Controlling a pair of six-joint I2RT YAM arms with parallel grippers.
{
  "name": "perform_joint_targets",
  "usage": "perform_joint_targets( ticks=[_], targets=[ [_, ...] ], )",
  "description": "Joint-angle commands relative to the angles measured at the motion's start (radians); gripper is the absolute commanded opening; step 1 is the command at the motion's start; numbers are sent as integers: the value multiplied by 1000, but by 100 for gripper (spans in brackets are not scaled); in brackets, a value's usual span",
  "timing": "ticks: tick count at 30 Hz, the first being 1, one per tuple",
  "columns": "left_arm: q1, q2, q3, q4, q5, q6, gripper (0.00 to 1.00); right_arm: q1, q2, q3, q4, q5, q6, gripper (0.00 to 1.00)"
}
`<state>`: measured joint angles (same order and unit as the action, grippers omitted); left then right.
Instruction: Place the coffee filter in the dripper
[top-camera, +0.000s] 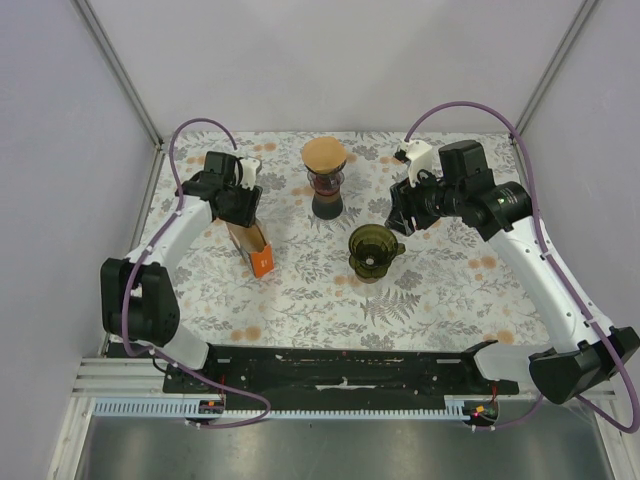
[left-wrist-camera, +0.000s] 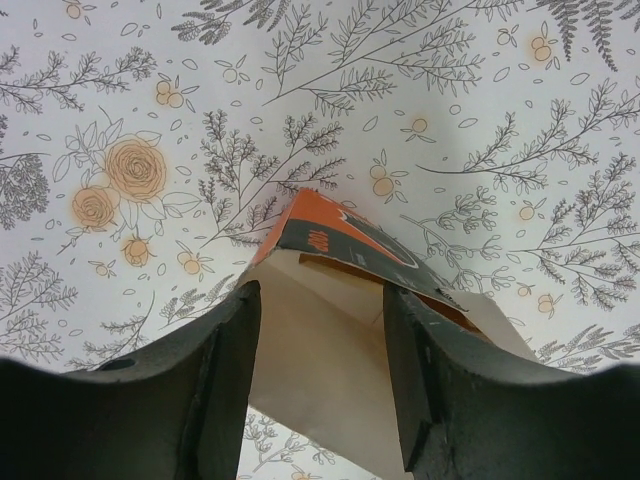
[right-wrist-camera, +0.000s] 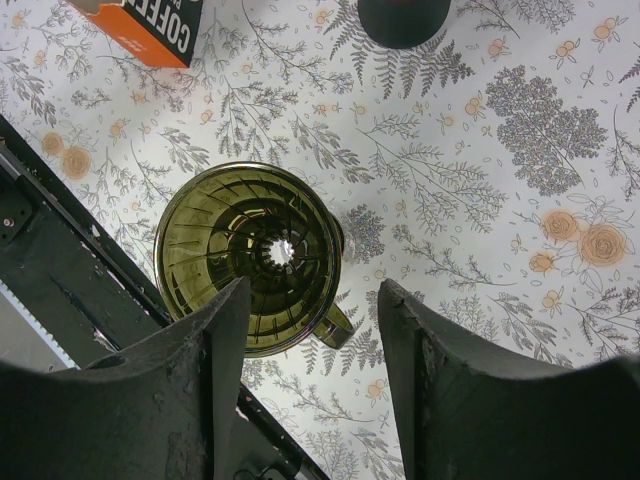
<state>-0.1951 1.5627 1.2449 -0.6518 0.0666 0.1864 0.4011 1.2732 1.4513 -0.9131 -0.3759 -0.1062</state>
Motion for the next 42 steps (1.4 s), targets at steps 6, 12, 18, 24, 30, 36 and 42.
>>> perform_joint_targets(
  ticks=[6, 12, 18, 24, 30, 36, 42],
  targets=[
    [14, 26, -39, 106, 73, -65, 55, -1, -14, 4, 26, -9, -4, 61],
    [26, 45, -42, 98, 81, -74, 50, -1, -17, 3, 25, -12, -1, 61],
    [26, 30, -42, 75, 170, -82, 64, 2, -12, 1, 26, -17, 5, 61],
    [26, 59, -51, 84, 145, -68, 63, 7, -5, 7, 29, -17, 11, 61],
    [26, 83, -65, 103, 125, -57, 39, 10, -12, 6, 25, -9, 13, 61],
    [26, 34, -38, 66, 127, -44, 2, 12, -15, 12, 20, -8, 13, 61],
    [28, -58, 31, 11, 136, -30, 2, 13, -17, 18, 16, -6, 14, 60]
  ],
)
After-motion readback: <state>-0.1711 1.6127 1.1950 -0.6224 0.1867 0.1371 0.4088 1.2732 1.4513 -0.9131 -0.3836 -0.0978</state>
